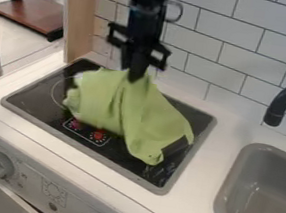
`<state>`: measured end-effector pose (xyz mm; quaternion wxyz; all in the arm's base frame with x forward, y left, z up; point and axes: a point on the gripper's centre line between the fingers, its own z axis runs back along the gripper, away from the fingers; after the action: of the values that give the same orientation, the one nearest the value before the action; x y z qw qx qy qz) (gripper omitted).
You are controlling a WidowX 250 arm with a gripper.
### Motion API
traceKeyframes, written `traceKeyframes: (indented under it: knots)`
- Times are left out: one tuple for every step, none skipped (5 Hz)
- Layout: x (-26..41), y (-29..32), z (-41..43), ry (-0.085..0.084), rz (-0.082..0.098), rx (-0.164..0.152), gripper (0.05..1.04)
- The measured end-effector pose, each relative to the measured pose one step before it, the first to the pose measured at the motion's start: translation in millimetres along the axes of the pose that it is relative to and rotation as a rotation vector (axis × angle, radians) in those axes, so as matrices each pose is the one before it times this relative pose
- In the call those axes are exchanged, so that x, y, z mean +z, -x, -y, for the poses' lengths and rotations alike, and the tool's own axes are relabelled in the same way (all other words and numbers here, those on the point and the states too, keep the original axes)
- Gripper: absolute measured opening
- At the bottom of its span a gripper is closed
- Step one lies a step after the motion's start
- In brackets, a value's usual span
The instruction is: Unfold the cloth from top to bottom
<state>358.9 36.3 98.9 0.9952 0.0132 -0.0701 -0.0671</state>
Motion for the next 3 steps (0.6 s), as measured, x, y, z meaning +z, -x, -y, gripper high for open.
traceKeyframes:
  knots:
    - [10.66, 22.66, 3.23, 0.0288, 0.0357, -0.1091, 0.049]
    - [-11.44, 39.96, 1.56, 0.0041, -0.0056, -0.1356, 0.049]
    - [-25.54, 29.93, 1.17, -0.0241, -0.0267, -0.1275, 0.049]
